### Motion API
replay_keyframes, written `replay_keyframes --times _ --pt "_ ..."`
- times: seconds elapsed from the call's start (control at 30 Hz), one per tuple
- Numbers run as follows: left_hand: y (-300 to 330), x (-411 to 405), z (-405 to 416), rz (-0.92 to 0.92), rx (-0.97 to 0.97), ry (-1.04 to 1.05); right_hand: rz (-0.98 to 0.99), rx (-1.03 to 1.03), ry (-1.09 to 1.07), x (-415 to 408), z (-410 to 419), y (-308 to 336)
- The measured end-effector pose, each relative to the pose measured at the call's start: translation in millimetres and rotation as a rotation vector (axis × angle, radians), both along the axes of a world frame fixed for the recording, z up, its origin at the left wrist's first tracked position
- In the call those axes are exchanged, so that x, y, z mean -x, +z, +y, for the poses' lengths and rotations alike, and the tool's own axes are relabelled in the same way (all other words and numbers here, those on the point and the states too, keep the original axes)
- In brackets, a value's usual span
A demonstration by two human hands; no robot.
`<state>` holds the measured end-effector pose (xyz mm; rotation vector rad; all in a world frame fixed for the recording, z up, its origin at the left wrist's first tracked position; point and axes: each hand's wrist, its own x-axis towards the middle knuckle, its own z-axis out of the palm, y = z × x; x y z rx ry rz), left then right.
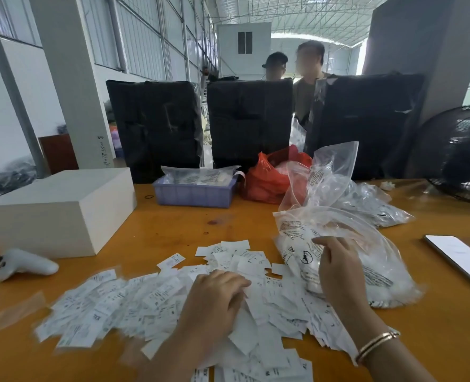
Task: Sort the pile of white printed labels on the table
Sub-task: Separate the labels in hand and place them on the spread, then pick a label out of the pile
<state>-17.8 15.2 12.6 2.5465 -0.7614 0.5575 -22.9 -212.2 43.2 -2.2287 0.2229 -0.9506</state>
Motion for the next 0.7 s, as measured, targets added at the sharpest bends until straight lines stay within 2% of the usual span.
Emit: replay_keyframes --times 0.17,0.27,0.53,0.7 --pt "-4.0 -4.9 2.5 0.012 -0.056 -0.024 0.379 0.018 -0.038 -16.3 -7.1 -12.1" --pt "-5.8 -5.3 3.1 0.006 -0.059 -0.030 0.482 0.054 -0.067 -25.4 -8.7 -8.9" --pt "-4.0 -4.2 2.7 0.006 -0.052 -0.039 0.572 0.180 -0.103 -31.8 -17.1 -1.2" --pt "-2.9 -3.4 3.0 0.000 -0.058 -0.029 0.439 0.134 -0.119 -30.8 -17.4 -5.6"
